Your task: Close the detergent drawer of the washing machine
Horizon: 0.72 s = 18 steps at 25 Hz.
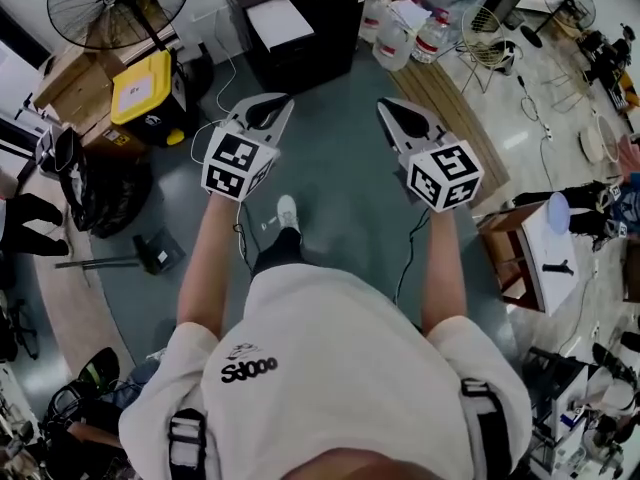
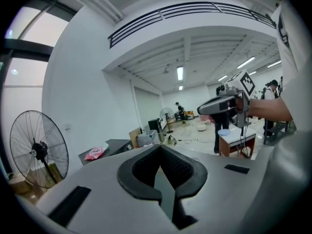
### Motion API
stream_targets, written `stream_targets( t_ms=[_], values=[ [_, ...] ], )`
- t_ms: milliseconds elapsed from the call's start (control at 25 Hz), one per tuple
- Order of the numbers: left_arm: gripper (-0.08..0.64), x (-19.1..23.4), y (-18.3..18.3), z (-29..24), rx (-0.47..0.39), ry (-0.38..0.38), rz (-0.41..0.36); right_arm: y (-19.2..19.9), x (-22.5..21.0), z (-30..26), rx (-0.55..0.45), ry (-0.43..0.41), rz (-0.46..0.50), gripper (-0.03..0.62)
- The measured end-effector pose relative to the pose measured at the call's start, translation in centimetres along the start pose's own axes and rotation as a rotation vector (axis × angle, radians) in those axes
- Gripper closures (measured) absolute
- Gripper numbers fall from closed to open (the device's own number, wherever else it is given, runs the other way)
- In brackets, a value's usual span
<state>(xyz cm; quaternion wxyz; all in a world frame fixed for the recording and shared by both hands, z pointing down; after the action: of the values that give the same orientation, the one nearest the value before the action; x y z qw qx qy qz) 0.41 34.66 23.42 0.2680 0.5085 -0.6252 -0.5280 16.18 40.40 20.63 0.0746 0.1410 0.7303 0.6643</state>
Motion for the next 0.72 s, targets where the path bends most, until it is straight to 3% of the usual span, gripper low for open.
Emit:
stream_targets(
  t_ms=[320, 720],
  values=[
    [0.543, 13.5, 1.5, -5.7, 0.006, 0.008, -0.015, -1.3, -4.2, -11.5, -0.012, 0.048, 0.065, 0.594],
    [0.543, 25.8, 2.2, -10.9, -0.010, 0.053, 0.011, -3.1, -8.1, -23.9, 0.005, 0.074, 0.033, 0.594]
  ],
)
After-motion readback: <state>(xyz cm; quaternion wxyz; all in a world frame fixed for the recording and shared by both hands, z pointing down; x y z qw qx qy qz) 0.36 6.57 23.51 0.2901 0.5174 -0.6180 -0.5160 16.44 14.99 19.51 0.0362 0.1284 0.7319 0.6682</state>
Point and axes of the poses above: the fingertips, and each gripper's own axes: z backward along the fingers, x to its left, y out of its underside, the point moved 2 cm from there along z, backward along the fingers, and after that the axes turned 12 degrees about y, right-handed, at the moved point
